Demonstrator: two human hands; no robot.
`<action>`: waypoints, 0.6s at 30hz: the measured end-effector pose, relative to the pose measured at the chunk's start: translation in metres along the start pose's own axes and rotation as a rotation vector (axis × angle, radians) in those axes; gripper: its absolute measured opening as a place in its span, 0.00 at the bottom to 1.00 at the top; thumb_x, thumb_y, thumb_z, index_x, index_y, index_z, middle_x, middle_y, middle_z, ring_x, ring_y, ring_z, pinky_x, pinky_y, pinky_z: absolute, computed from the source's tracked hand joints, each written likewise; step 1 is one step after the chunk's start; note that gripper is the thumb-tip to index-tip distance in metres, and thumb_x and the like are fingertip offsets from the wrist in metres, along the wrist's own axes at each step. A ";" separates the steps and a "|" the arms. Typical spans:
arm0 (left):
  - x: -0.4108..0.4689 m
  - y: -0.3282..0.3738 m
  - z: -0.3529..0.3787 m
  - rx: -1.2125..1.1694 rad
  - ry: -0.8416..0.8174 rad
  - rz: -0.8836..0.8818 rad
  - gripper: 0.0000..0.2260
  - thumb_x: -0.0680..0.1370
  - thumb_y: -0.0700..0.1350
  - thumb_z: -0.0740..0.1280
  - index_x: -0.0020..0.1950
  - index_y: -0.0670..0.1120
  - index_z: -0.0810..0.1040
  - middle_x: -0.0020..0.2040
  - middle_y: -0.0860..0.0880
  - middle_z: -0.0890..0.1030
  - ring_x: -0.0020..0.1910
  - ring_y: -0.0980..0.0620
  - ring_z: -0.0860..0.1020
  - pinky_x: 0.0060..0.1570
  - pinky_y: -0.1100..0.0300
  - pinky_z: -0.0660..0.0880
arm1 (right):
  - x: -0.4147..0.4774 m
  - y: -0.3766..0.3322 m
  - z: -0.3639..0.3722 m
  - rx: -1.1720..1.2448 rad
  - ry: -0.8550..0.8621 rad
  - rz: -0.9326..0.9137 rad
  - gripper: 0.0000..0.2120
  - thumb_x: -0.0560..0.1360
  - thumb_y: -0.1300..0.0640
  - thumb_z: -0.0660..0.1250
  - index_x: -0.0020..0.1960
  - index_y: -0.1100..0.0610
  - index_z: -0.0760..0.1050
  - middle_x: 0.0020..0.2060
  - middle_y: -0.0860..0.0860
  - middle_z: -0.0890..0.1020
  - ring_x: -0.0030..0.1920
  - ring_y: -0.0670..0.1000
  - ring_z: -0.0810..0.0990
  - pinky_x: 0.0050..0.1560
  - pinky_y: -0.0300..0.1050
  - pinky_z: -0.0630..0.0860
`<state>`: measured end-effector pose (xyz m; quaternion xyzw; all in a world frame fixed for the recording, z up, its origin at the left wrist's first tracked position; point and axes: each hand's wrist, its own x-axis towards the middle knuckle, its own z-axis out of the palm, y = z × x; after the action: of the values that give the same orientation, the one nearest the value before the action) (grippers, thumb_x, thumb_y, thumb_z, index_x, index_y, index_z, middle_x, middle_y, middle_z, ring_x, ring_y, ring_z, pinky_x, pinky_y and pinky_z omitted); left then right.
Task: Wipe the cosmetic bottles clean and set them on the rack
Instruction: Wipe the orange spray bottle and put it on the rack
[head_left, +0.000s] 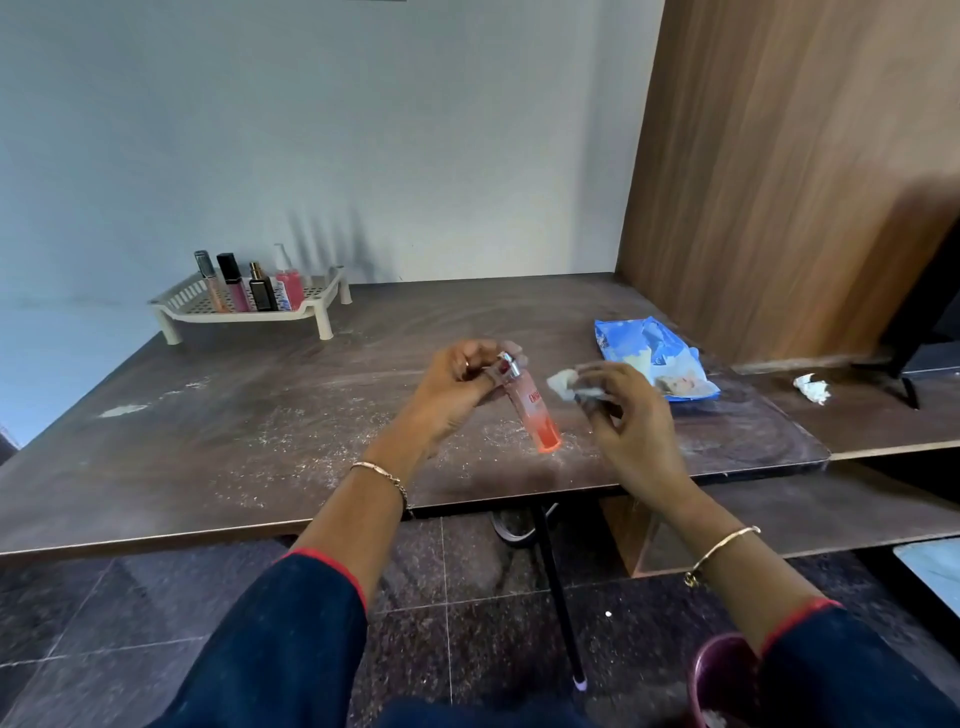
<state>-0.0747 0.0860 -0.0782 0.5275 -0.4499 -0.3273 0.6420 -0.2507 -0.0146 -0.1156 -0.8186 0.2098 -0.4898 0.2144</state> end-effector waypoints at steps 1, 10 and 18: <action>-0.002 0.000 -0.001 -0.071 0.031 -0.014 0.10 0.75 0.34 0.65 0.54 0.44 0.78 0.48 0.50 0.85 0.52 0.54 0.82 0.48 0.61 0.80 | 0.005 -0.008 0.002 0.119 0.042 0.101 0.11 0.73 0.70 0.66 0.48 0.55 0.79 0.48 0.48 0.81 0.49 0.43 0.80 0.50 0.37 0.75; -0.023 0.003 0.005 -0.466 0.212 -0.007 0.09 0.76 0.35 0.64 0.54 0.41 0.79 0.43 0.50 0.85 0.43 0.54 0.83 0.44 0.60 0.81 | 0.018 -0.057 0.014 0.074 -0.073 -0.140 0.15 0.69 0.68 0.61 0.49 0.57 0.83 0.46 0.46 0.83 0.47 0.40 0.79 0.49 0.31 0.74; -0.031 0.010 -0.001 -0.533 0.213 -0.096 0.10 0.75 0.33 0.64 0.53 0.42 0.80 0.45 0.49 0.85 0.45 0.54 0.83 0.45 0.59 0.81 | -0.002 -0.052 0.008 0.012 -0.058 -0.168 0.17 0.68 0.74 0.64 0.48 0.58 0.83 0.47 0.49 0.84 0.48 0.45 0.82 0.50 0.36 0.76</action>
<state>-0.0859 0.1169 -0.0754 0.3924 -0.2529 -0.4067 0.7853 -0.2374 0.0306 -0.0920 -0.8458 0.1311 -0.4835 0.1835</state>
